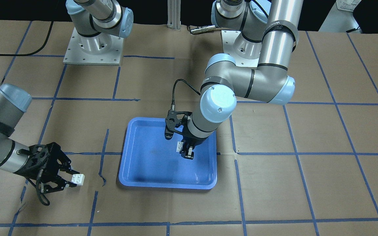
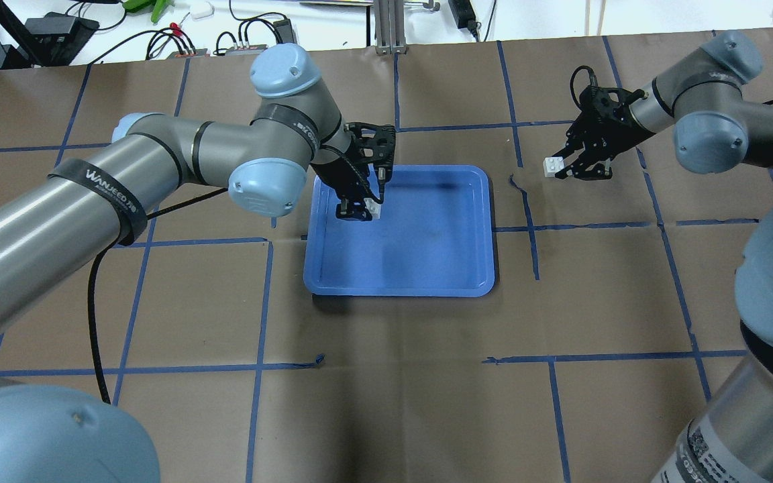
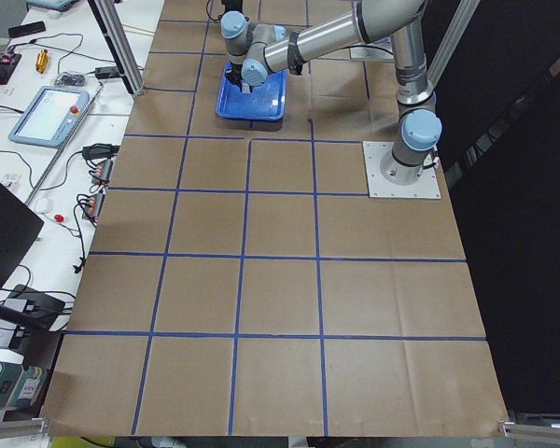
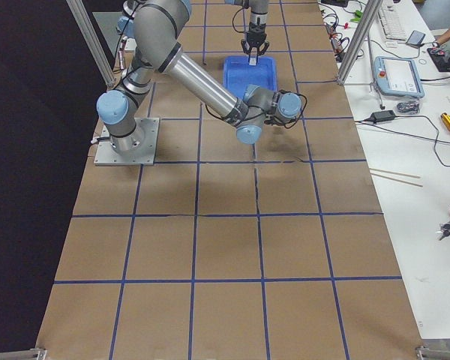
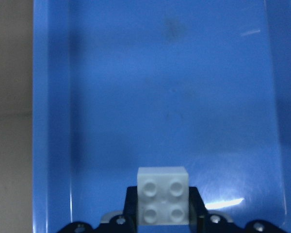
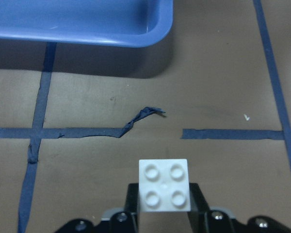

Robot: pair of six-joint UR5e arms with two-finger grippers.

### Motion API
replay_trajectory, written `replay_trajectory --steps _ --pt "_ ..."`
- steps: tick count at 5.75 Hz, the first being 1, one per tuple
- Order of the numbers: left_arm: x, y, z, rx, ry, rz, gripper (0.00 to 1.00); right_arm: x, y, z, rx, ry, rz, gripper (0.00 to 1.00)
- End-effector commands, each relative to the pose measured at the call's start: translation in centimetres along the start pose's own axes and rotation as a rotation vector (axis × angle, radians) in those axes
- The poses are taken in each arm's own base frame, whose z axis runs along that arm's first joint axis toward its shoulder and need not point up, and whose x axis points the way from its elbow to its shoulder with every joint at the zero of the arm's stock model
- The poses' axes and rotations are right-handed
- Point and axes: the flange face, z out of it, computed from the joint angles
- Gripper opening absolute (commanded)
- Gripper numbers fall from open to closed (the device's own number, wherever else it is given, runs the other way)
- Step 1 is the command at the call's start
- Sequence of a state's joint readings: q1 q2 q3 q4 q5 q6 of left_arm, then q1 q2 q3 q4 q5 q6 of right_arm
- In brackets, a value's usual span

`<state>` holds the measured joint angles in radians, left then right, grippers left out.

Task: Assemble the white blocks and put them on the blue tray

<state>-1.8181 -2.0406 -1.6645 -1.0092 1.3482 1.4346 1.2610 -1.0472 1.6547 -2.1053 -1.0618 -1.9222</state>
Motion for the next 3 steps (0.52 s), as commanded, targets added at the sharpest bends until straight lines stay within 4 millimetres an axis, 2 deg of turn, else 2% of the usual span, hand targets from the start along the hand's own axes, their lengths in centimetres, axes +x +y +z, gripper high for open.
replay_trajectory --steps 1,2,3 --pt "-0.3 -0.9 4.4 -0.048 -0.003 -0.114 0.0 -0.7 -3.6 -5.3 0.002 0.021 -0.011 0.11" --pt "0.5 -2.1 5.4 -0.058 0.011 -0.092 0.0 -1.6 -5.6 -7.3 0.004 0.02 -0.017 0.11" --pt "0.8 -2.2 5.8 -0.057 0.014 -0.092 0.0 -2.0 -6.1 -7.6 0.007 0.01 -0.013 0.11"
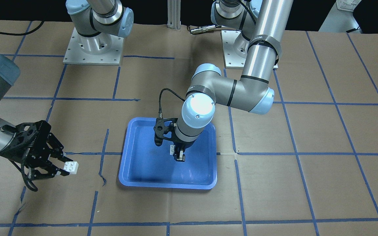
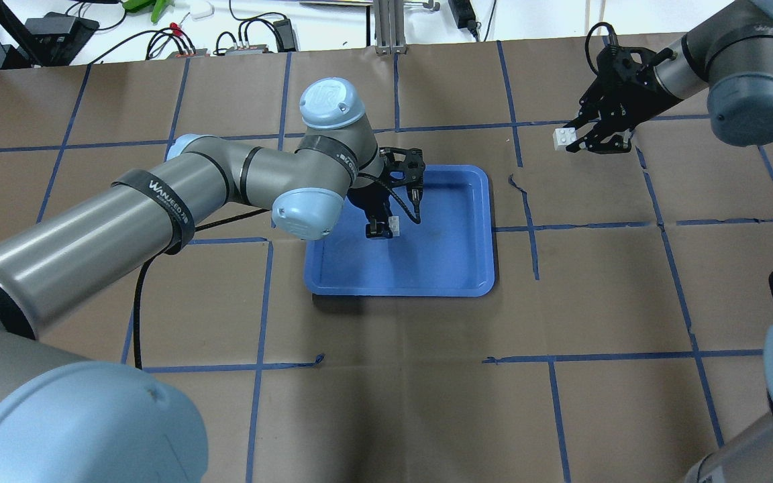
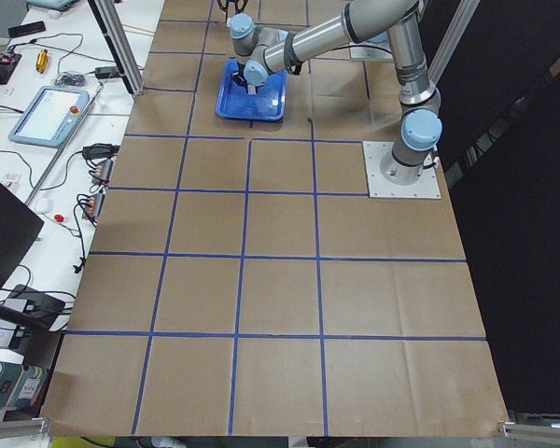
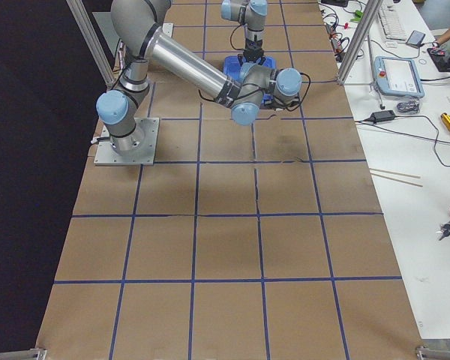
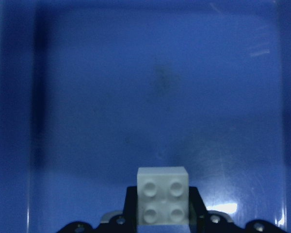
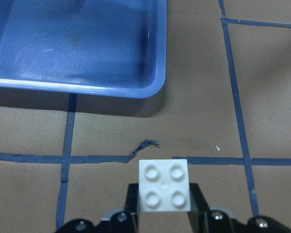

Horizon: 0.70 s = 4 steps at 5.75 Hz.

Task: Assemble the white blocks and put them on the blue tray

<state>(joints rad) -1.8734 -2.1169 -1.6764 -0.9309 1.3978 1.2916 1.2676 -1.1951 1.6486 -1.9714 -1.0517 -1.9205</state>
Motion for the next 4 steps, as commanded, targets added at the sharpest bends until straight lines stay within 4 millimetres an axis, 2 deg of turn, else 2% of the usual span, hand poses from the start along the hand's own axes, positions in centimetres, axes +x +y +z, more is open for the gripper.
replay_trajectory --steps 1,2,3,4 --pt "0.56 -0.47 0.92 -0.012 0.007 -0.002 0.0 -0.71 -1.16 -0.77 0.008 -0.015 0.002 0.11" --pt "0.68 -0.49 0.54 -0.012 0.004 -0.001 0.07 -0.78 -1.14 -0.68 0.009 -0.019 0.004 0.11" --pt "0.69 -0.44 0.85 -0.014 0.016 -0.011 0.41 -0.78 -1.22 -0.64 0.009 -0.02 0.003 0.11" --pt "0.88 -0.38 0.87 -0.017 0.024 -0.049 0.87 -0.79 -1.55 -0.45 0.01 -0.023 -0.003 0.11"
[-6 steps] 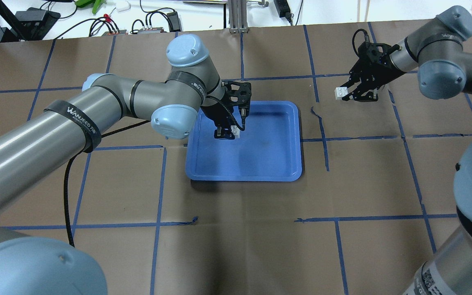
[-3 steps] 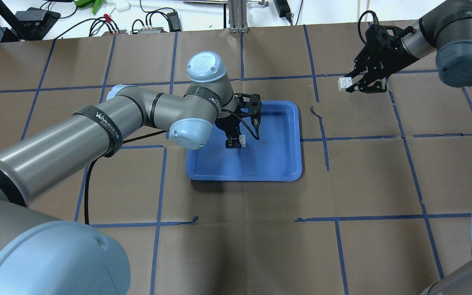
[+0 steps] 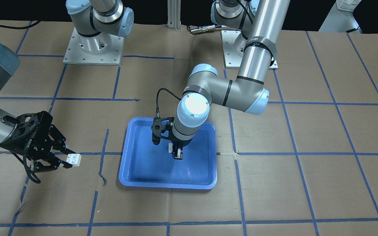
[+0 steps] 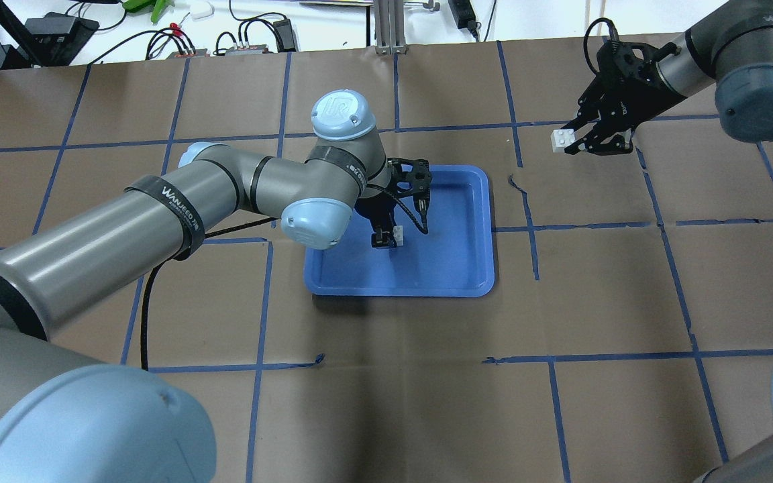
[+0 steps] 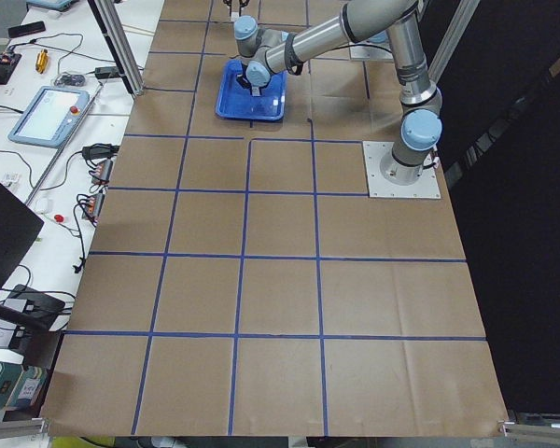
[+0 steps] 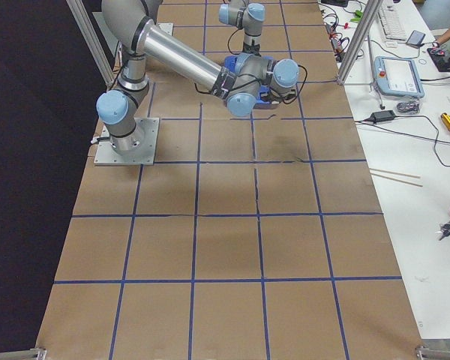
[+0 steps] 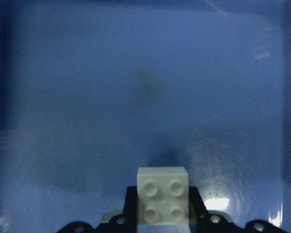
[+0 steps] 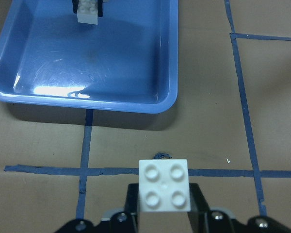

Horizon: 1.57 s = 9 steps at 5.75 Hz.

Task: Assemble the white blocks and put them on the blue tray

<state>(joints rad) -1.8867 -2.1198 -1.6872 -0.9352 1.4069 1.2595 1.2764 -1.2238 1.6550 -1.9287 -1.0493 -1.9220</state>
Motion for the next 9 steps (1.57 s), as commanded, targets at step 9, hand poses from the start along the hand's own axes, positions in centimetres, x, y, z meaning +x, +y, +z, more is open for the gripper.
replay_trajectory --steps 9 --pt "8.2 7.2 -26.1 -0.014 -0.108 -0.512 0.98 -10.7 -13.1 18.1 0.022 0.028 0.064 0.11"
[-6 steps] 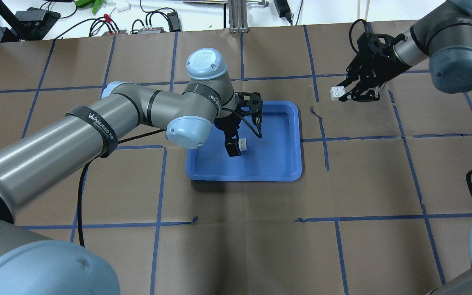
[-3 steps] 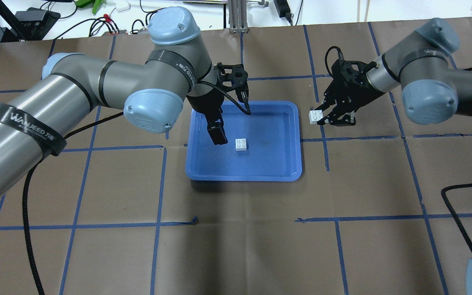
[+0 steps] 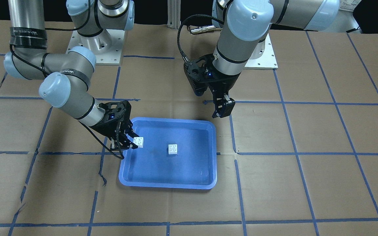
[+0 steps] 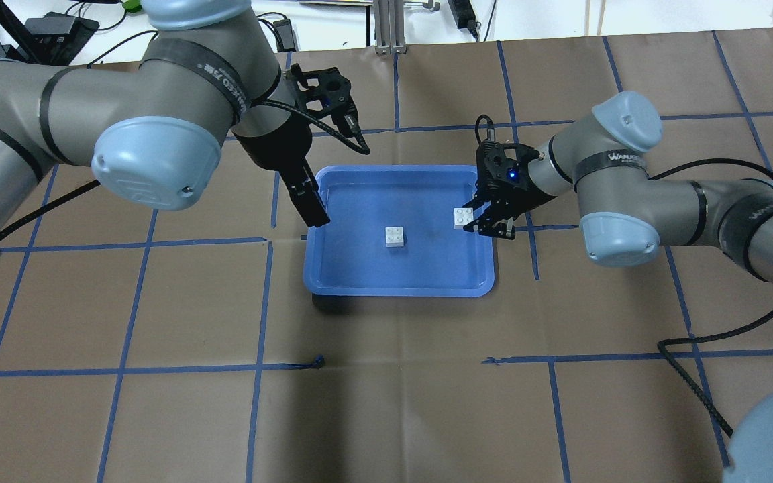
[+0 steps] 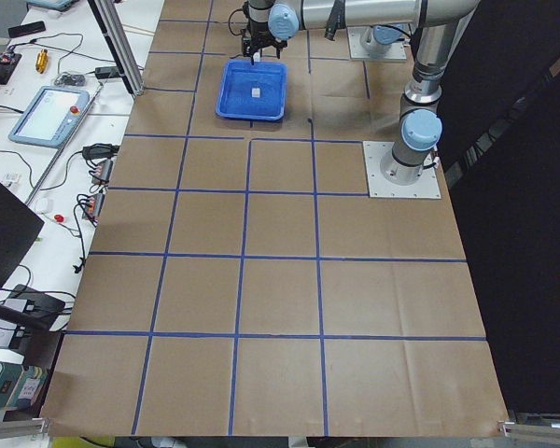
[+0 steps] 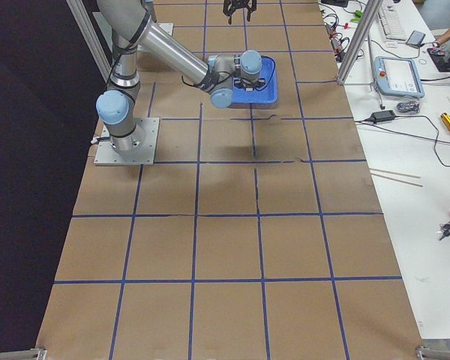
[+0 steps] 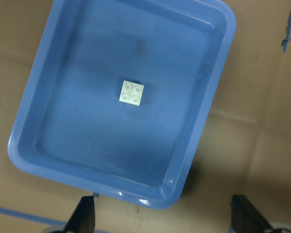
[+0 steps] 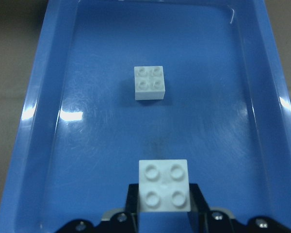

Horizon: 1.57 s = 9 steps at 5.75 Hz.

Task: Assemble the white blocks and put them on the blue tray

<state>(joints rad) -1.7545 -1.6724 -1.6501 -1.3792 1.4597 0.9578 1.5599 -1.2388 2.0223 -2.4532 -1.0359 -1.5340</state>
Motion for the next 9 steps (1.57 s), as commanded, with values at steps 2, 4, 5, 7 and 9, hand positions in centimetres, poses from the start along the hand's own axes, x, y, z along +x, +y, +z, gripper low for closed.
replay_trajectory --steps 2,4,5,7,9 --pt "0.2 2.3 -2.8 -0.048 -0.084 -0.388 0.98 -0.6 -2.3 4.5 0.012 0.035 -0.012 0.11" --pt "0.2 3.1 -4.6 -0.017 -0.102 -0.728 0.98 -0.8 -2.5 7.1 0.018 0.039 -0.046 0.11" --pt "-0.7 3.1 -6.2 0.013 -0.125 -0.811 0.99 -0.8 -2.4 7.3 0.019 0.039 -0.045 0.11" --pt "-1.3 4.4 -6.9 -0.001 -0.112 -0.914 0.99 -1.0 -2.5 7.5 0.019 0.032 -0.013 0.11" --pt "-1.3 4.6 -8.1 0.017 -0.126 -0.931 0.99 -1.3 -3.2 7.8 0.021 0.024 -0.01 0.11"
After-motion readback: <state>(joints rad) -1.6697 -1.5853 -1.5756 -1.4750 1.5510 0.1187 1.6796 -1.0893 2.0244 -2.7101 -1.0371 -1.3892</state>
